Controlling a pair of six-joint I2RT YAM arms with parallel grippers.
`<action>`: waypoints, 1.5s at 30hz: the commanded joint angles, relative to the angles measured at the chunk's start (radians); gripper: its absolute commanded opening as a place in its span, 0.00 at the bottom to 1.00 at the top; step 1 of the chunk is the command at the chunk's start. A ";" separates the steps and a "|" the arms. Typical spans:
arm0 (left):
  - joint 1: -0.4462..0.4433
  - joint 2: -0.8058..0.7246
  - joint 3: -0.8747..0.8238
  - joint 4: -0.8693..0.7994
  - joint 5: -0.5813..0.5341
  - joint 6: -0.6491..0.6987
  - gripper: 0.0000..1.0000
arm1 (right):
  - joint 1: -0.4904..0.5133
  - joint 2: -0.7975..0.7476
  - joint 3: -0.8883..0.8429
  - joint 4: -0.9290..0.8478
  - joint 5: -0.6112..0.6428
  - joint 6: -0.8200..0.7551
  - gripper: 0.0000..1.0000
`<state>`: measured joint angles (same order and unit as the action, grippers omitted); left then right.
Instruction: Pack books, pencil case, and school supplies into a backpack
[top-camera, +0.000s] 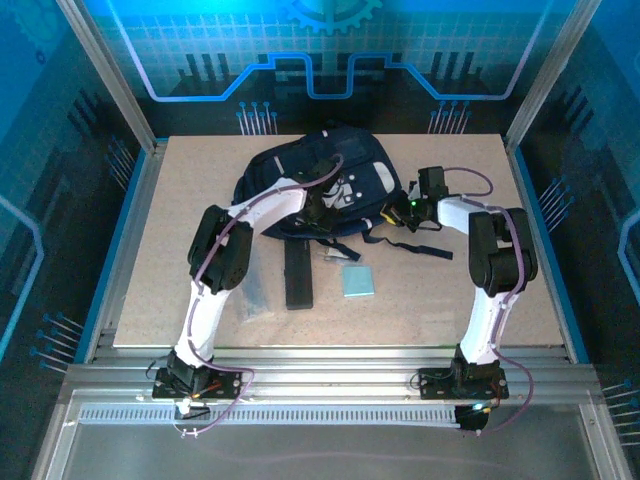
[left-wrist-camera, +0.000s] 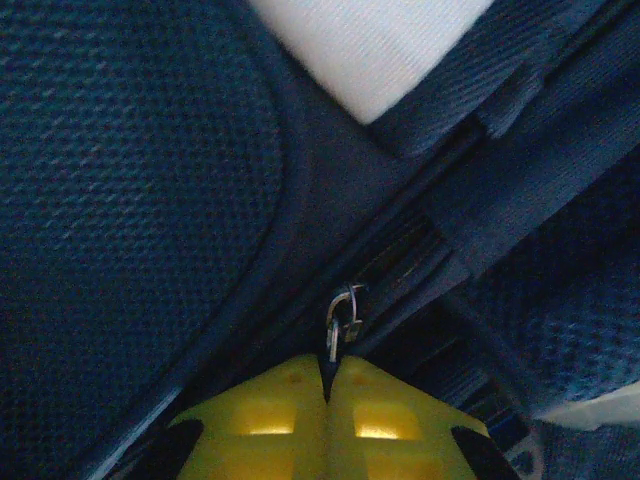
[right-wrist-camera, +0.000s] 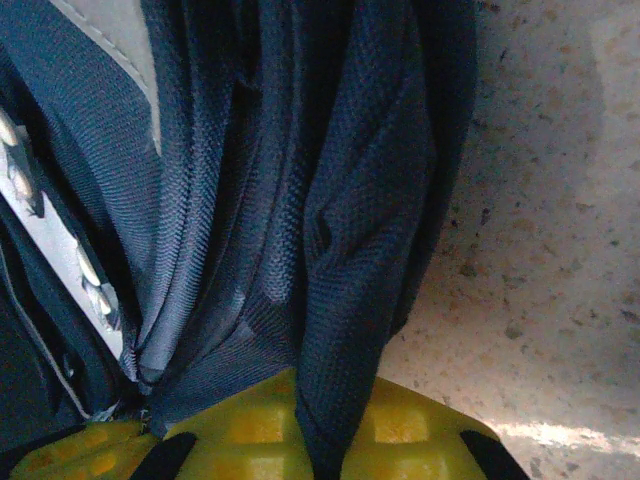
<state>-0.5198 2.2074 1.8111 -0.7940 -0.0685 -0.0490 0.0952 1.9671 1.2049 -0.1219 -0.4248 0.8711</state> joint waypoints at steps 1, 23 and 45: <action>0.071 -0.068 -0.092 -0.237 -0.247 0.016 0.00 | -0.120 -0.035 0.001 -0.012 0.164 -0.018 0.00; -0.007 -0.250 -0.149 -0.110 -0.320 0.047 0.00 | -0.175 0.054 0.253 -0.168 0.118 -0.068 0.21; -0.118 -0.222 0.115 -0.070 0.023 -0.107 0.00 | 0.100 -0.312 -0.106 0.121 -0.073 0.250 0.63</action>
<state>-0.6189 2.0209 1.9102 -0.9112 -0.0875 -0.1326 0.1631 1.6402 1.1130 -0.1261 -0.4988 0.9947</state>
